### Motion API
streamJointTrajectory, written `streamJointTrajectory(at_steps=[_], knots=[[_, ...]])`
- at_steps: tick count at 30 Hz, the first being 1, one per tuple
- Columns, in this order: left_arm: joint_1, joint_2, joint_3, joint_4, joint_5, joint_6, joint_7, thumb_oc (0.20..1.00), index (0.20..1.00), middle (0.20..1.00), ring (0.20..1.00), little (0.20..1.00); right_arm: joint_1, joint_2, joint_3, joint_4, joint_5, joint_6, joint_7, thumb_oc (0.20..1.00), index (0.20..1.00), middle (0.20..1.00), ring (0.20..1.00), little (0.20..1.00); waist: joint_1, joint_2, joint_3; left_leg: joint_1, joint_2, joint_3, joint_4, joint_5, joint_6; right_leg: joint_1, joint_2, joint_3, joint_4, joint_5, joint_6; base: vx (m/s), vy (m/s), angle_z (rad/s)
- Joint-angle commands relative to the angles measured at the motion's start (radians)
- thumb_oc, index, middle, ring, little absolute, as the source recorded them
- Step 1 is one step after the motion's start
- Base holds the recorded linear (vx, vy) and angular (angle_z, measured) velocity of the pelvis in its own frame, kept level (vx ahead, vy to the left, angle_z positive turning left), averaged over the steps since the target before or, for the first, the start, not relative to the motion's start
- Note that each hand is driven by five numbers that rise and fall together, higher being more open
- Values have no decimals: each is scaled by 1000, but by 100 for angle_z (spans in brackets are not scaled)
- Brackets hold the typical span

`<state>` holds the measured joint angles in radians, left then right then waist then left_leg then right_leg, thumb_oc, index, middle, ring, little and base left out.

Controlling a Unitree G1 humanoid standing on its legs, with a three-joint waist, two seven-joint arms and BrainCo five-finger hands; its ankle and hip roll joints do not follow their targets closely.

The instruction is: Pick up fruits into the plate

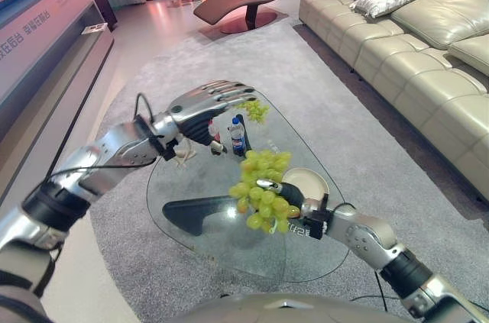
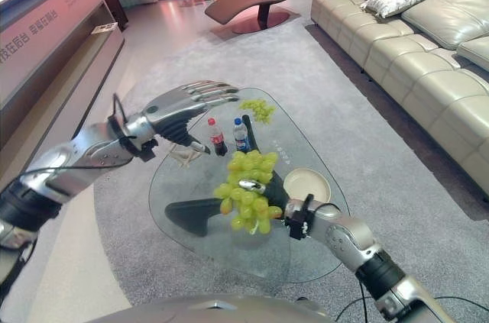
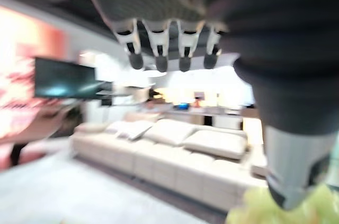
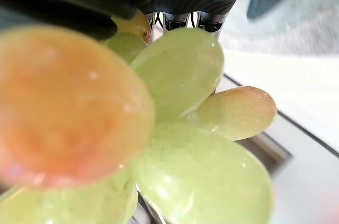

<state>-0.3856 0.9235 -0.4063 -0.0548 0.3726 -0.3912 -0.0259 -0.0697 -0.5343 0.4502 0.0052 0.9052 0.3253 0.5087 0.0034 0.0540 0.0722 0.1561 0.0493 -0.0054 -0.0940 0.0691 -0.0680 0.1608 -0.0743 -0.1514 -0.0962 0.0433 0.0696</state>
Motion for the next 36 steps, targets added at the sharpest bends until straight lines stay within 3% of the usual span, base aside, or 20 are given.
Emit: streamJointTrajectory(at_steps=[1,8,12,15,16,20,25,29,36], knots=[[19,-16,108,89,-87,27,32,1000,1000,1000,1000,1000,-17,37,-88,-48,-11,-129,38,200,200,200,200,200,27,-53,51,37,-81,36,9,-130,55,14,-9,-16,15,-40,37,0,0,0],[264,-173,191,268,-243,101,-18,1000,1000,1000,1000,1000,68,48,-204,42,-159,-215,-18,200,200,200,200,200,17,-53,85,36,-75,42,16,-131,57,5,-6,-8,25,-40,35,4,-3,0],[349,-251,169,426,-300,193,-16,1000,1000,1000,1000,1000,76,28,-242,81,-248,-247,-79,200,200,200,200,200,11,-52,120,20,-71,47,27,-130,59,-19,-3,4,41,-42,31,-17,-22,-1],[380,-326,154,585,-369,267,32,1000,1000,1000,1000,1000,60,6,-251,125,-329,-282,-137,200,200,200,200,200,11,-54,155,-11,-69,47,50,-132,61,-57,-1,16,67,-43,29,-68,-69,-5],[377,-367,155,665,-353,255,44,1000,1000,1000,1000,1000,48,0,-251,143,-359,-290,-157,200,200,200,200,200,11,-56,169,-25,-68,48,61,-133,62,-71,-1,18,77,-44,28,-88,-100,-11],[333,-441,118,839,-342,334,111,1000,1000,1000,1000,1000,-43,-43,-232,207,-493,-305,-281,200,200,200,200,200,10,-64,249,-87,-64,43,96,-129,64,-135,5,31,114,-43,20,-138,-120,-10],[276,-482,71,1009,-372,333,172,1000,1000,1000,1000,1000,-205,-109,-210,306,-653,-308,-425,200,200,200,200,200,8,-63,354,-170,-61,31,136,-122,63,-217,15,45,153,-37,9,-144,-118,-3],[218,-487,33,1039,-374,317,199,1000,1000,1000,1000,1000,-360,-179,-196,396,-749,-285,-528,200,200,200,200,200,5,-47,427,-234,-63,13,155,-110,57,-282,22,42,182,-36,1,-126,-93,-2],[159,-490,-47,969,-400,285,227,1000,1000,1000,1000,1000,-572,-291,-164,531,-905,-236,-650,200,200,200,200,200,-1,-1,448,-383,-75,-14,202,-92,48,-436,25,30,239,-43,-14,-83,-27,-2]])
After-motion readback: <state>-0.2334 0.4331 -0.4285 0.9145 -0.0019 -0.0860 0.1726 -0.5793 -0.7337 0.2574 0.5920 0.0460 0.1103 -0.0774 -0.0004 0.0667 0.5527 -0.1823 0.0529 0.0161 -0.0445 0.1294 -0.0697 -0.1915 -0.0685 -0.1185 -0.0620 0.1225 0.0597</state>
